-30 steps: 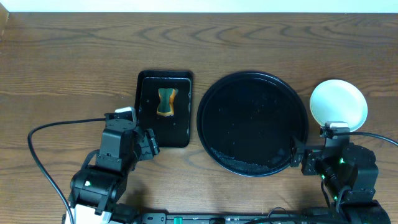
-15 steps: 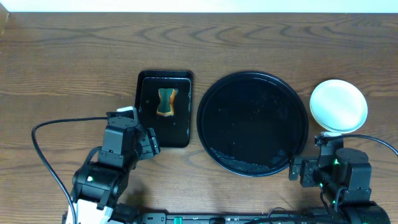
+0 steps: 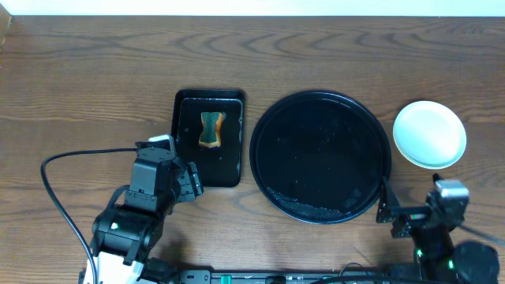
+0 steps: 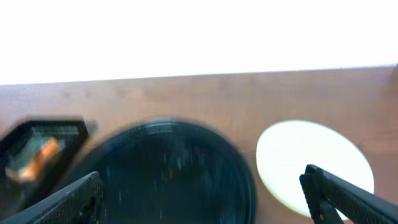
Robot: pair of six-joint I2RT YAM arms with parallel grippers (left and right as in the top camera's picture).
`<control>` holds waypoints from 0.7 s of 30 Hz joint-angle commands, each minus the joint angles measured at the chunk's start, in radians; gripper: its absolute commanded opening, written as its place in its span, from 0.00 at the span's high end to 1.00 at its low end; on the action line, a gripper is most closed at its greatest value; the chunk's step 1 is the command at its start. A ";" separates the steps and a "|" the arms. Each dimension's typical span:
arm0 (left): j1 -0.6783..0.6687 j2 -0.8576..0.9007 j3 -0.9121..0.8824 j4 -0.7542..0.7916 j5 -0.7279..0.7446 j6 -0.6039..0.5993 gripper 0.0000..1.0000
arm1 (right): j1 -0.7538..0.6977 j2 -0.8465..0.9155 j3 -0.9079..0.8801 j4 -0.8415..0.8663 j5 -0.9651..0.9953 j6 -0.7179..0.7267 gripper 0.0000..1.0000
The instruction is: Clean dirty plates on tray and stack at the side
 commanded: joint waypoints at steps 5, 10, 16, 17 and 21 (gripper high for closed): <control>0.003 0.002 -0.007 -0.002 -0.005 -0.005 0.23 | 0.021 -0.090 -0.118 0.208 0.018 -0.006 0.01; 0.003 0.002 -0.007 -0.002 -0.005 -0.005 0.23 | 0.041 -0.093 -0.237 0.433 0.018 -0.026 0.01; 0.003 0.002 -0.007 -0.002 -0.005 -0.005 0.23 | 0.043 -0.093 -0.417 0.653 0.021 -0.052 0.01; 0.003 0.002 -0.007 -0.002 -0.005 -0.005 0.23 | 0.043 -0.093 -0.443 0.672 0.021 -0.052 0.01; 0.003 0.002 -0.007 -0.002 -0.005 -0.005 0.23 | 0.043 -0.093 -0.564 0.724 0.021 -0.052 0.01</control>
